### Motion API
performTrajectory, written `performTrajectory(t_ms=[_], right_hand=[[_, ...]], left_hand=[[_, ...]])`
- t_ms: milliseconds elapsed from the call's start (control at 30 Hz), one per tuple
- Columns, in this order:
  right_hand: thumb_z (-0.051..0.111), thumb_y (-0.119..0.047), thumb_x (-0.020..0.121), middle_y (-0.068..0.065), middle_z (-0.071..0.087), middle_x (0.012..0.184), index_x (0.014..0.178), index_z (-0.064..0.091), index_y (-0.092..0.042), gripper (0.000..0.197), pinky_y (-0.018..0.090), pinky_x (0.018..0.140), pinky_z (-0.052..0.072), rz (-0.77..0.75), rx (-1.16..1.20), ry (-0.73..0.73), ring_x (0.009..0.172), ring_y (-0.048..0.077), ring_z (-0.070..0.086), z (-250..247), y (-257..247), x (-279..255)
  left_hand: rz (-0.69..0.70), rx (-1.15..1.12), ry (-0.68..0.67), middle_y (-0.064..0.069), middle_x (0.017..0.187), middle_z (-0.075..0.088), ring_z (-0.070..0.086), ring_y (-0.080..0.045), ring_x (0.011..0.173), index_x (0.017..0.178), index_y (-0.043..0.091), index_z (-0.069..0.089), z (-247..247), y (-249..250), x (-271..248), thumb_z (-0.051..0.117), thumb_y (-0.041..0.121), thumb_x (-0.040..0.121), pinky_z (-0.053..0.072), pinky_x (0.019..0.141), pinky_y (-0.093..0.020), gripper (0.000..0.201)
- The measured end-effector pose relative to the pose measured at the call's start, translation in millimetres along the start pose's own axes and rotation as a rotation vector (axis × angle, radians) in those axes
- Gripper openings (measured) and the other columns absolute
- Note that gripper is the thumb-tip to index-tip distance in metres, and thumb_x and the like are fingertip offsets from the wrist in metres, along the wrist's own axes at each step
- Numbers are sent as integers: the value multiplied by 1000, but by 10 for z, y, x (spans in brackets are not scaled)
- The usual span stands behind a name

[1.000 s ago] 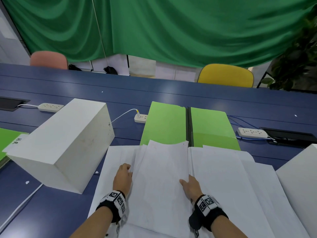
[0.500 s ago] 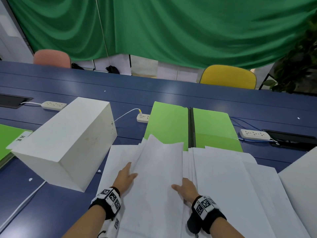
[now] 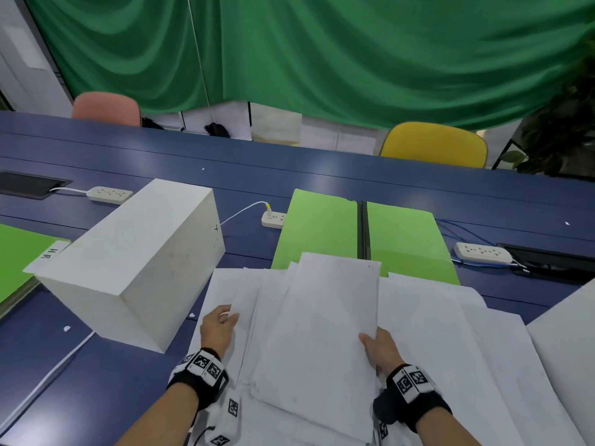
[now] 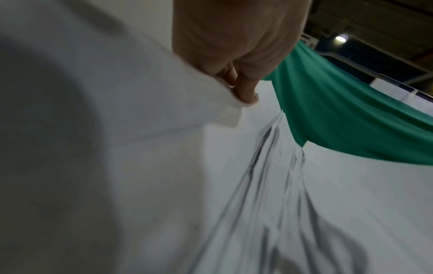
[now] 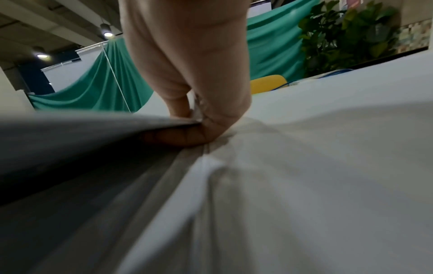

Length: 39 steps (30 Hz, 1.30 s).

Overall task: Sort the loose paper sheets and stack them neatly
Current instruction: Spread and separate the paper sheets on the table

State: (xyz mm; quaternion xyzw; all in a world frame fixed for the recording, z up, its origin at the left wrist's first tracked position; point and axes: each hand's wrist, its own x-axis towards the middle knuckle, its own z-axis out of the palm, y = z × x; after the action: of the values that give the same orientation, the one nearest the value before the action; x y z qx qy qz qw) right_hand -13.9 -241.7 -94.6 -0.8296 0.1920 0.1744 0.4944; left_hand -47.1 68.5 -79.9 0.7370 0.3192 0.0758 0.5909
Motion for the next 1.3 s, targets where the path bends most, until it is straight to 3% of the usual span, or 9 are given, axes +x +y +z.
performTrajectory(t_ms=[200,300,433,533,733,1000,1100,1167,1300], right_hand=[[51,-13,93,14,62,117,120,57,-2,30,32,88,48,-36,-50,-92,102,27,59,123,-95,8],[52,-15,92,14,63,119,121,57,-3,32,37,96,48,-25,-88,-77,108,30,59,179,-72,12],[51,-14,92,17,60,122,122,56,0,33,35,98,45,-5,-129,-49,112,31,56,177,-68,38],[48,-12,94,18,56,126,125,52,2,34,31,97,41,4,-153,13,117,32,53,120,-100,35],[47,-13,94,19,56,127,127,51,1,36,32,95,42,34,-143,47,116,33,53,-68,-77,20],[49,-12,93,19,62,117,120,55,1,31,35,84,49,10,-11,-12,92,24,55,-144,-79,-31],[45,-14,96,11,58,123,126,51,-3,33,26,84,42,-73,1,-106,100,20,53,63,-189,-130],[46,-16,95,10,58,123,126,52,-4,33,27,90,45,-121,-16,-139,103,21,55,219,-271,-202],[66,-20,86,12,61,119,119,51,-6,39,25,78,54,-201,251,-115,99,24,62,195,-456,-213]], left_hand=[[-8,-72,140,-22,102,59,57,-31,90,105,3,60,49,-10,5,63,-5,82,38,82,-27,25],[150,266,112,-12,110,52,49,-36,109,105,10,59,150,-40,2,59,-2,84,40,88,-34,24],[161,815,-69,-5,127,43,36,-27,118,110,18,65,301,30,-74,48,35,94,34,99,-37,29],[181,987,-161,-9,129,44,37,-28,119,118,12,57,413,65,-110,38,33,97,34,98,-36,35],[258,455,-247,-12,95,60,55,-26,89,104,-2,58,506,119,-166,39,4,95,36,71,-25,21],[259,-19,-148,7,69,59,47,-16,70,73,13,57,200,399,-72,48,10,95,38,60,-25,24],[172,65,-385,2,96,69,61,-18,88,100,17,62,216,392,-143,62,15,88,49,79,-31,12],[223,267,-437,-9,112,65,61,-21,99,121,8,55,279,338,-211,65,7,84,47,88,-27,38],[317,94,-431,4,92,70,66,-17,89,109,8,61,57,761,-346,60,0,86,52,75,-18,25]])
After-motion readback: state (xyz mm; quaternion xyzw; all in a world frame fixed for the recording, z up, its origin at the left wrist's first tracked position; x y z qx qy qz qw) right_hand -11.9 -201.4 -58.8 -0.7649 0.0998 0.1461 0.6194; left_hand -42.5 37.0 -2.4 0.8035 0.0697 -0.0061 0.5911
